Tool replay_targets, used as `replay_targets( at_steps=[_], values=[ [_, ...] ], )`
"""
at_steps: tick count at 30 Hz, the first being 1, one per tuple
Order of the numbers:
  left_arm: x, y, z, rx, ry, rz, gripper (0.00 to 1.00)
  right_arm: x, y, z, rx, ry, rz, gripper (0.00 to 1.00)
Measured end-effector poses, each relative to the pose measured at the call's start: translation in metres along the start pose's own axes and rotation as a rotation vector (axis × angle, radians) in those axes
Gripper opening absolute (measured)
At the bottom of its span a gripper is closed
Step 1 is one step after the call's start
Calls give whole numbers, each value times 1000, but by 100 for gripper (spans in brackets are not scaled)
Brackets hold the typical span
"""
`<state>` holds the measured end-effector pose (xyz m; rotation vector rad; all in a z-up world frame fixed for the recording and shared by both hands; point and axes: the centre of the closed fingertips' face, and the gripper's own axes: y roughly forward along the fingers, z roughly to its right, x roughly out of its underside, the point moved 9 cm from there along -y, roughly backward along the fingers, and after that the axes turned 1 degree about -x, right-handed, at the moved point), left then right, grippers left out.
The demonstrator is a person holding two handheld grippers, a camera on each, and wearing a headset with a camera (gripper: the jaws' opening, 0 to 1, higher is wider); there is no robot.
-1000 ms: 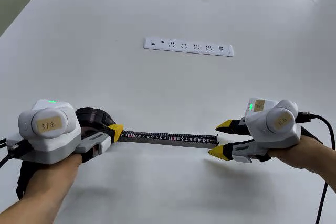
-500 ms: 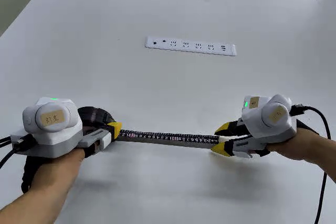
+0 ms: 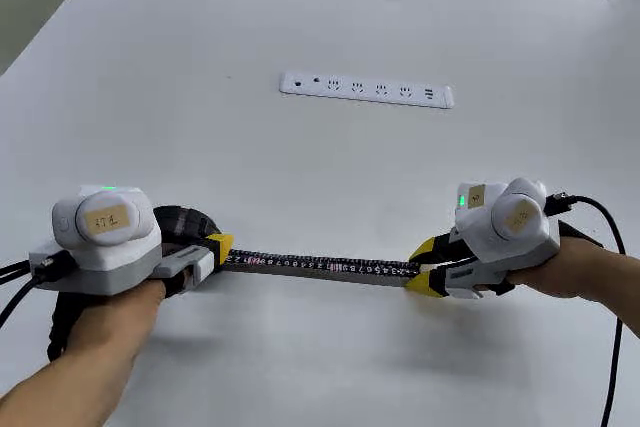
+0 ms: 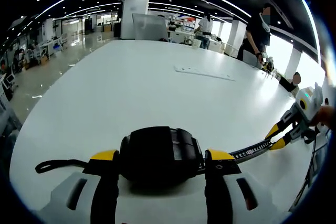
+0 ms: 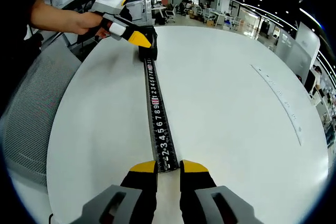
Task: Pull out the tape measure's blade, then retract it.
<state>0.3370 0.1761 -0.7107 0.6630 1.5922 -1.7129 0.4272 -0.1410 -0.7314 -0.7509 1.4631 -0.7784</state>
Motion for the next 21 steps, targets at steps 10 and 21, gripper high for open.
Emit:
replay_targets(
  at_steps=[10,21],
  values=[
    [1,4,-1,-14,-2,-20,62,0,0,0,-5,-17,-10,11],
    [1,5,2,-43,-6,-25,63,-1,-1,-1,0,-36,-18,10]
  ],
)
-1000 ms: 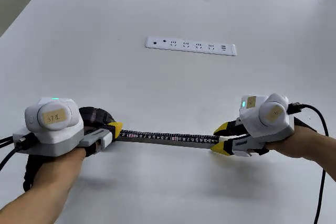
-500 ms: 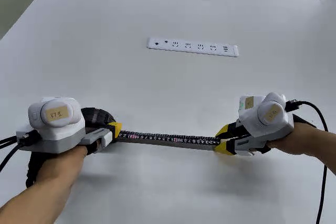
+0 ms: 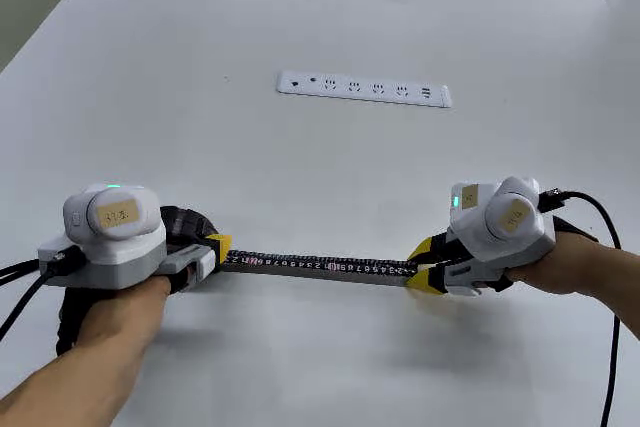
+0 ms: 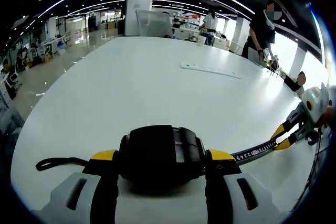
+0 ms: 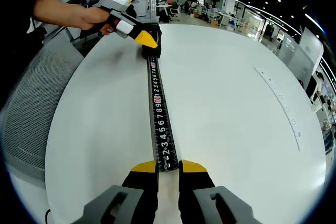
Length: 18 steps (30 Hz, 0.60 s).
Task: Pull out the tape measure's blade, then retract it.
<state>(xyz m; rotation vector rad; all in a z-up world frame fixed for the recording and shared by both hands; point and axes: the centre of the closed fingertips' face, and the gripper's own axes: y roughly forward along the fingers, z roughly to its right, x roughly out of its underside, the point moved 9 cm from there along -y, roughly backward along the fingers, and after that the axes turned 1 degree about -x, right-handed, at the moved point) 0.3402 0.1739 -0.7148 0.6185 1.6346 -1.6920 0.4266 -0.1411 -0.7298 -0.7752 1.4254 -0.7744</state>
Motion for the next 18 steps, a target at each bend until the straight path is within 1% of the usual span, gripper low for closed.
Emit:
replay_targets(
  at_steps=[5,6,10,18],
  values=[
    [0,0,0,-6,2,-5,62,0,-1,-1,2,-8,-4,10],
    [-1,0,1,-13,-4,-11,61,0,-1,0,2,-8,-4,10],
    [-1,0,0,-7,2,-27,60,1,-1,0,3,-2,-5,10],
    [-1,1,0,-12,16,-25,58,1,-1,-1,4,0,-6,9]
  ],
)
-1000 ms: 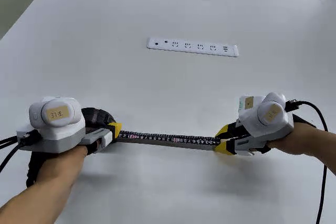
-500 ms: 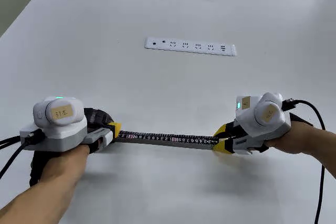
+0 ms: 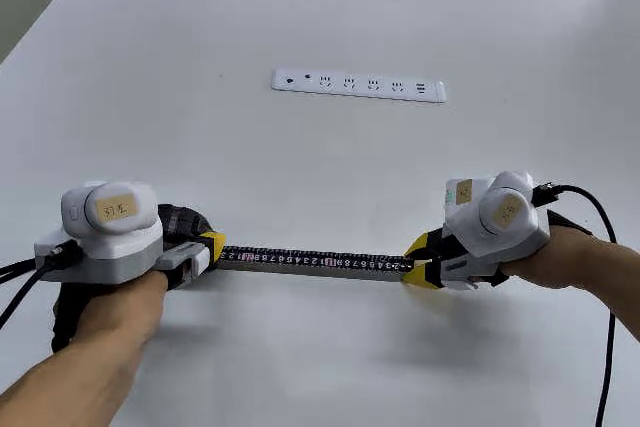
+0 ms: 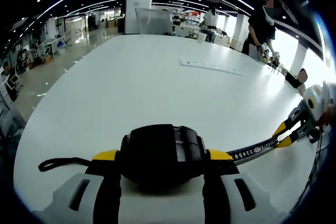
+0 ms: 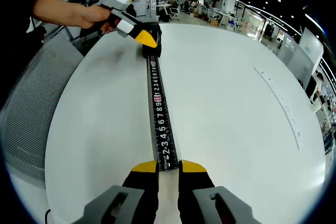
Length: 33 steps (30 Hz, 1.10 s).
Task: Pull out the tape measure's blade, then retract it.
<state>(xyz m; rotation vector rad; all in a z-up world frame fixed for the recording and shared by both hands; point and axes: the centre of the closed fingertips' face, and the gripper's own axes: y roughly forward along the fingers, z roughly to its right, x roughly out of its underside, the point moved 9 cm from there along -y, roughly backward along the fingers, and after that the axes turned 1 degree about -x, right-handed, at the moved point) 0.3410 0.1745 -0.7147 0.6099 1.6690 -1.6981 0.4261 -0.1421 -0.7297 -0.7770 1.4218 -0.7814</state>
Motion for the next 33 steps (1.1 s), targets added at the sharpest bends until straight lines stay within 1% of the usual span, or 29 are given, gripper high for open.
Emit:
replay_targets(
  at_steps=[6,15,18,33],
  values=[
    [0,0,-1,5,7,-3,57,0,0,0,-1,-4,-2,9],
    [1,0,-1,7,12,6,56,0,1,0,-1,-7,-5,9],
    [0,0,-1,8,9,-1,56,0,1,0,0,-9,-6,9],
    [0,0,-2,18,7,-5,56,-1,1,0,-4,-16,-17,9]
  ],
)
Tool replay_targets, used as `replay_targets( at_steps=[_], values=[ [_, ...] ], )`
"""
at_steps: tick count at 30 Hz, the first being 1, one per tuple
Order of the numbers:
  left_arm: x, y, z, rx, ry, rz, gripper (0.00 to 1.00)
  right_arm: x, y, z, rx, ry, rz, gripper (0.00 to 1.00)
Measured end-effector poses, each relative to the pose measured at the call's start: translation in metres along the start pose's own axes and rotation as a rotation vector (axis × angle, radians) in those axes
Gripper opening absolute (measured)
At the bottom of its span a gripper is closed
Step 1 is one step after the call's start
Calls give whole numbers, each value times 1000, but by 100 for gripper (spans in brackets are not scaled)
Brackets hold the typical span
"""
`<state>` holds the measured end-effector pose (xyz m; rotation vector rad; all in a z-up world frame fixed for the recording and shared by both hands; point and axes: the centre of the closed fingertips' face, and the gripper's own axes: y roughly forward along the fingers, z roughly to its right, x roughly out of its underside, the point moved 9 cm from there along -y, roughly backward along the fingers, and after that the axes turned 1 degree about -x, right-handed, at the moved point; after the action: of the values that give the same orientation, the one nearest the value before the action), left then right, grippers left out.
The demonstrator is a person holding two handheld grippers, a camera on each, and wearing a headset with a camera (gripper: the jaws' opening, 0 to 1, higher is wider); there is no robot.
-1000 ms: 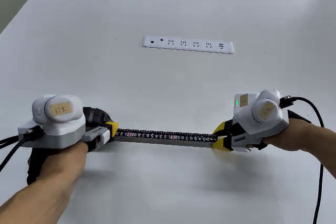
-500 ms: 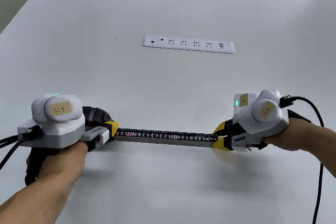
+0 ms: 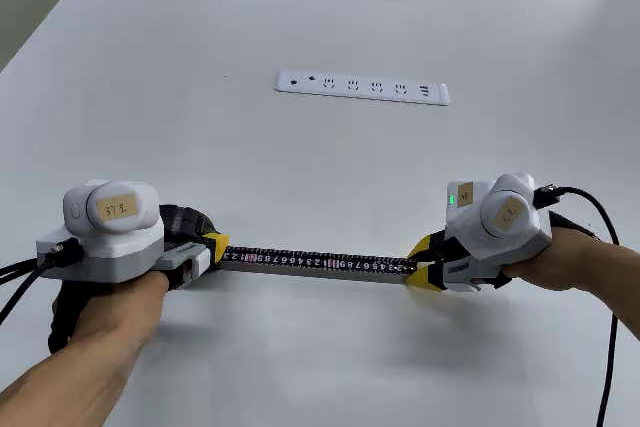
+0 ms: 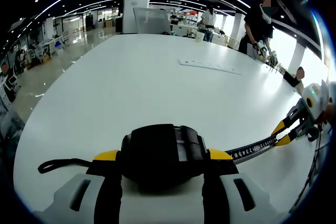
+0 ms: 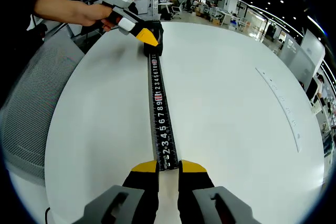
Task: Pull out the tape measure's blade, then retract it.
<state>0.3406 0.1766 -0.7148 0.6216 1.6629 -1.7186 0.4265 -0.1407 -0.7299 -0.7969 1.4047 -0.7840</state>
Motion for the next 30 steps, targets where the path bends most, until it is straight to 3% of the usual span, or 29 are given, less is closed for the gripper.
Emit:
replay_targets(
  at_steps=[30],
  values=[
    [0,-1,-2,19,-11,-7,57,-4,1,-1,-2,-4,-20,9]
  ],
)
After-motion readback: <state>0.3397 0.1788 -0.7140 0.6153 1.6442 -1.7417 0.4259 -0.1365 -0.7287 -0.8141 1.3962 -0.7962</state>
